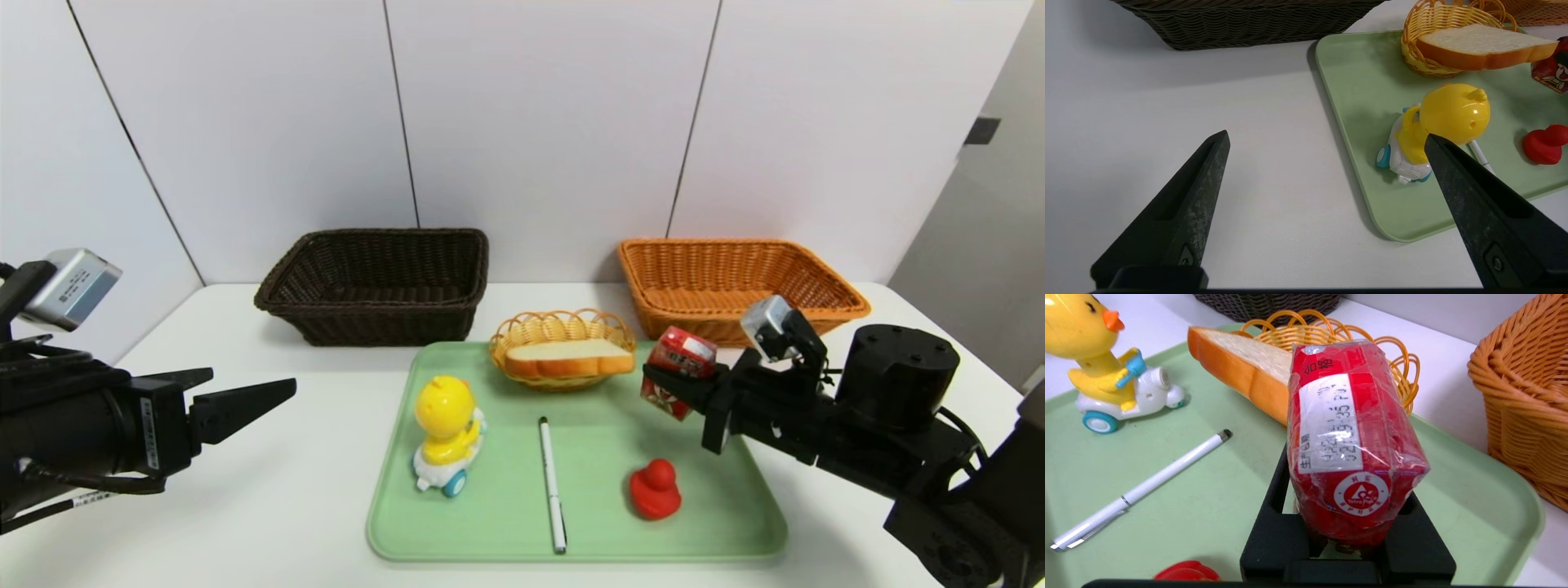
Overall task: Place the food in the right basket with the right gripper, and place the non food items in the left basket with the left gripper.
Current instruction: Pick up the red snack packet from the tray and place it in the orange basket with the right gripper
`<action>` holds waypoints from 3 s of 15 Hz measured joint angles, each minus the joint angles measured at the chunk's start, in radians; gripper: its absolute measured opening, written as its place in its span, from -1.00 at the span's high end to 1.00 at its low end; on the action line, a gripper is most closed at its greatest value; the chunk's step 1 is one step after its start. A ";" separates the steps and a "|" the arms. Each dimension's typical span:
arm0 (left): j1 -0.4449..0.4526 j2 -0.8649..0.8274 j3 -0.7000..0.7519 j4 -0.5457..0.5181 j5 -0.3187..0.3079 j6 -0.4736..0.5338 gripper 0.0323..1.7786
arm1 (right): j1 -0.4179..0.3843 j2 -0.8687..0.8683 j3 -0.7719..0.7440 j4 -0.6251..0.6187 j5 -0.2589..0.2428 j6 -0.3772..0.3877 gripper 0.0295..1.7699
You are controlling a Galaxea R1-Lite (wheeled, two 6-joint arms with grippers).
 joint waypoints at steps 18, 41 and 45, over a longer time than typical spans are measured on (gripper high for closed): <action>-0.047 0.070 -0.143 0.034 0.004 -0.040 -0.90 | -0.288 -0.190 -1.000 1.209 -0.118 0.339 0.60; -0.199 0.309 -0.266 -0.074 0.165 -0.116 -0.90 | -0.331 0.232 -1.147 1.145 -0.297 0.209 0.20; -0.199 0.301 -0.265 -0.069 0.168 -0.116 -0.90 | -0.335 0.239 -1.147 1.147 -0.296 0.210 -0.25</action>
